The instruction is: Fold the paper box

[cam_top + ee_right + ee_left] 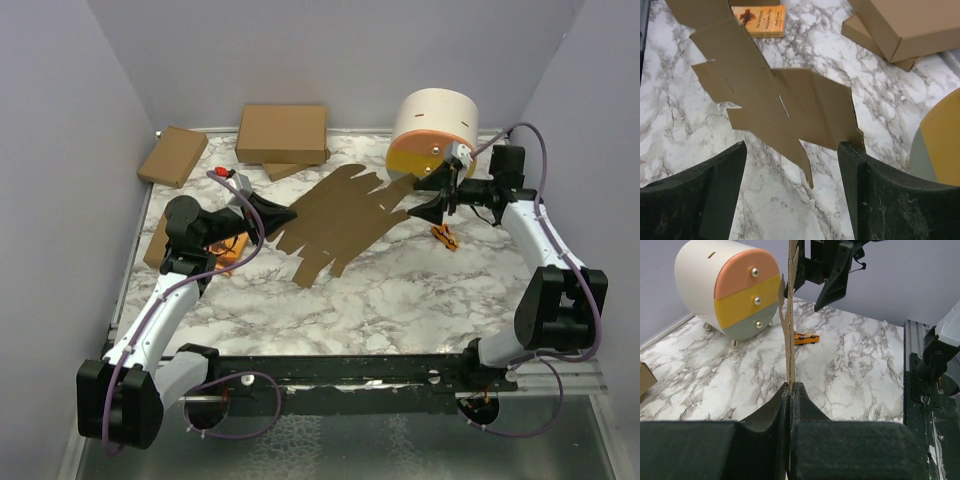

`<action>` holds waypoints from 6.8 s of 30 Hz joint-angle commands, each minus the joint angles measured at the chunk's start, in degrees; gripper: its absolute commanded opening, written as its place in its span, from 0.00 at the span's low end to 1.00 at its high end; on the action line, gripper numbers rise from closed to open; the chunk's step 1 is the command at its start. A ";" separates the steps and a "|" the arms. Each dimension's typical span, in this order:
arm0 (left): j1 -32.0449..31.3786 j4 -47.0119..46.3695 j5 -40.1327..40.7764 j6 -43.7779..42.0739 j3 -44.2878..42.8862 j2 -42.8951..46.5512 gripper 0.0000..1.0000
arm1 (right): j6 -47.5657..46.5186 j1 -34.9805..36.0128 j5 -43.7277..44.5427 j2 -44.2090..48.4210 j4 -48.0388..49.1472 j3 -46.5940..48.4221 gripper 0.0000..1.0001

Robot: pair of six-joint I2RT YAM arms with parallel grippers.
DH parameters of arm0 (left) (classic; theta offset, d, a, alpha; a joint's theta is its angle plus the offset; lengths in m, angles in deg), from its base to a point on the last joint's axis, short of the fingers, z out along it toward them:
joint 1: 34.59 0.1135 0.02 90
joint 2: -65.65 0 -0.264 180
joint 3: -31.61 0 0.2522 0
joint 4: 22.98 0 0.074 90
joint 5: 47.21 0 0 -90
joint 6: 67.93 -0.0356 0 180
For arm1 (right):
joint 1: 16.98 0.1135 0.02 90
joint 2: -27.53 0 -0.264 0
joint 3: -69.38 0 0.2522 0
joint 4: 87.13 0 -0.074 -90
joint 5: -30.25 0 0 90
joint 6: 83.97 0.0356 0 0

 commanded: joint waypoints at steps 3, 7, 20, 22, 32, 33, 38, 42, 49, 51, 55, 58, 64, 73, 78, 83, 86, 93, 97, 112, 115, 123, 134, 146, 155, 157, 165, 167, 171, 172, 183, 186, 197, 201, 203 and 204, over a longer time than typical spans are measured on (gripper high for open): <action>0.07 1.38 -1.81 -2.36 -1.03 0.60 0.00 | -30.99 -0.27 -5.59 -0.40 -33.18 13.69 0.76; 0.00 1.84 -2.22 -2.45 -1.19 0.64 0.00 | -25.55 -0.50 -2.10 1.19 -28.07 12.41 0.78; 0.01 -0.74 -4.77 -0.14 -0.59 0.85 0.00 | -11.50 0.31 3.66 -2.07 -13.00 7.39 0.57; 0.00 -0.98 -5.28 0.20 -0.70 0.59 0.00 | -11.79 0.78 3.14 -2.21 -12.04 6.98 0.44; 0.04 19.15 -1.24 -15.24 -3.89 1.26 0.02 | -15.56 1.18 4.77 -1.62 -20.01 10.75 0.01; 0.02 21.38 -0.70 -17.23 -4.39 1.26 0.06 | -15.57 1.17 4.80 -1.77 -20.73 11.07 0.01; 0.00 24.83 2.32 -20.73 -3.94 1.30 0.22 | -15.58 1.13 4.61 -2.84 -23.54 12.60 0.01; 0.02 26.00 4.44 -22.55 -3.58 1.55 0.32 | -15.67 1.13 3.88 -3.13 -24.15 12.96 0.01; 0.02 25.95 5.06 -22.59 -4.09 0.24 0.26 | -18.24 1.13 3.23 -4.11 -26.80 13.52 0.01; 0.04 25.98 5.04 -22.64 -4.18 0.08 0.25 | -18.47 1.13 3.36 -4.29 -27.32 13.80 0.01; 0.05 27.39 6.92 -24.21 -4.37 0.54 0.29 | -18.32 1.13 3.46 -4.75 -27.87 14.40 0.01; 0.04 28.48 8.21 -25.80 -4.32 1.47 0.34 | -18.35 1.13 3.22 -5.47 -28.57 15.06 0.01; 0.00 30.14 10.59 -29.23 -3.63 2.55 0.38 | -19.32 1.13 2.46 -6.60 -30.70 16.08 0.01; 0.09 26.62 5.97 -25.52 -3.71 -0.05 0.24 | -20.62 1.13 0.86 -7.07 -32.21 16.57 0.01; 0.12 24.80 4.72 -24.16 -3.10 -0.77 0.19 | -20.57 1.13 0.44 -7.22 -32.39 16.82 0.01; 0.08 23.99 4.62 -23.77 -3.07 -1.40 0.00 | -20.70 1.13 0.21 -7.51 -32.86 17.03 0.01; 0.18 24.19 4.49 -24.02 -3.08 -1.01 0.00 | -20.61 1.13 0.29 -7.58 -32.84 17.05 0.01; 0.70 24.55 7.06 -24.57 -2.82 1.52 0.00 | -19.67 0.50 0.09 -7.82 -34.46 18.42 0.67; 0.70 26.83 10.05 -24.41 -2.68 2.96 0.00 | -18.07 -4.69 -4.83 -6.97 -35.51 18.75 0.82; 0.70 26.87 4.33 -19.11 -3.59 5.16 0.00 | -1.41 -10.91 6.21 0.98 -0.35 -4.51 0.82; 0.74 26.78 3.48 -17.62 -4.26 5.14 0.00 | -0.85 -11.71 9.11 0.26 -0.55 -4.68 0.82; 0.95 27.96 -1.92 -6.17 -9.37 -0.52 0.00 | 1.55 -12.05 -5.81 2.02 -0.79 -6.97 0.81; 0.88 45.24 5.18 -10.54 -15.02 -5.98 0.00 | 2.12 -12.01 -4.49 2.99 -1.47 -6.63 0.81; -12.91 64.07 37.81 -23.44 -24.59 -15.24 0.00 | 2.85 -11.97 -8.73 1.91 0.82 -9.04 0.80; -19.87 66.64 46.28 -26.66 -28.85 -15.66 0.00 | 7.27 -8.23 -3.56 2.34 12.34 -15.32 0.80; -21.91 65.45 47.57 -27.91 -28.30 -15.25 0.00 | 8.68 -6.20 -1.76 1.55 13.56 -15.49 0.81; -27.02 58.49 51.59 -36.39 -22.37 -9.95 0.00 | 17.16 -1.86 4.68 -3.05 22.59 -17.11 0.91; -27.77 56.24 50.50 -38.72 -20.00 -7.96 0.00 | 17.55 -1.47 5.27 -4.44 22.88 -16.73 0.91; -28.37 51.56 47.02 -42.06 -16.03 -3.97 0.00 | 18.72 -0.24 6.36 -6.54 23.80 -16.42 0.91; -28.43 50.45 46.27 -42.51 -15.21 -3.22 0.00 | 18.63 0.26 6.43 -7.06 23.52 -16.29 0.91; -28.51 50.31 43.82 -44.27 -14.34 -1.93 0.00 | 16.11 2.45 7.35 -9.50 20.26 -13.71 0.70; -28.50 50.44 43.50 -44.30 -14.64 -1.73 0.00 | 14.50 2.52 7.11 -9.30 18.30 -12.62 0.52; -28.50 51.33 39.78 -45.33 -15.39 0.52 0.00 | 10.75 3.24 2.80 -9.71 12.12 -9.40 0.04; -28.47 52.29 36.52 -46.89 -15.73 1.59 0.00 | 12.01 3.24 1.81 -6.62 15.40 -11.10 0.01; -28.46 52.90 35.37 -47.58 -15.86 2.00 0.00 | 11.26 3.16 0.44 -4.88 16.09 -11.76 0.01; -28.48 53.27 35.27 -47.85 -15.97 2.12 0.00 | 10.39 3.19 -0.23 -3.89 16.11 -12.06 0.01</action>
